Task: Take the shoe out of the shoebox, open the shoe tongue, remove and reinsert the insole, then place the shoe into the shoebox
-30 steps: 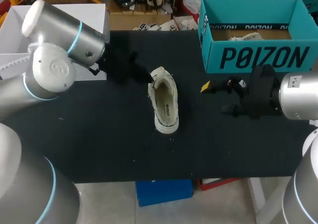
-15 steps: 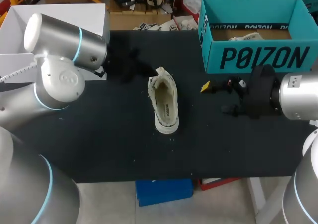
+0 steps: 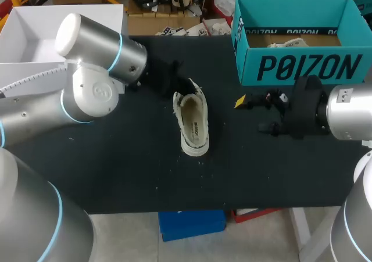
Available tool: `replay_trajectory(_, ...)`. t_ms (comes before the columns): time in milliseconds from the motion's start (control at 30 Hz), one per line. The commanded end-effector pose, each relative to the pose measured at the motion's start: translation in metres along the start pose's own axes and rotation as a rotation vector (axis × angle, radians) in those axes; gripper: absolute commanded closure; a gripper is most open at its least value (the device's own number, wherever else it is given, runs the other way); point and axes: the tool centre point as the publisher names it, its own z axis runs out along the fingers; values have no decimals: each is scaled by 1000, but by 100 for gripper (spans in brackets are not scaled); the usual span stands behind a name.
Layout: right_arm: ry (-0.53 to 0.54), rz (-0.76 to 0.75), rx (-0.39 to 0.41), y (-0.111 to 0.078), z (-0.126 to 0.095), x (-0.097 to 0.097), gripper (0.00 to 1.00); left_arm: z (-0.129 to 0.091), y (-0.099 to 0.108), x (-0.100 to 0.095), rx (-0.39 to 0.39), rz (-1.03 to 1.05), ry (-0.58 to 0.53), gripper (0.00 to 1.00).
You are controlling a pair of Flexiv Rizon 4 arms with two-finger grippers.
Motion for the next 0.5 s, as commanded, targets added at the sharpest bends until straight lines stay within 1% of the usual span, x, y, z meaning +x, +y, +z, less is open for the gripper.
replay_trajectory(33,-1,1,0,0,0,0,0,-6,-6,16,0,-9,-7,100)
replay_trajectory(133,-1,1,0,0,0,0,0,-6,-12,27,9,-16,6,100)
replay_trajectory(233,-1,1,0,0,0,0,0,-4,-17,32,19,-21,11,100)
replay_trajectory(433,-1,1,0,0,0,0,0,-3,-27,38,38,-14,26,100)
replay_trajectory(500,-1,1,0,0,0,0,0,-6,-29,38,40,-12,29,100)
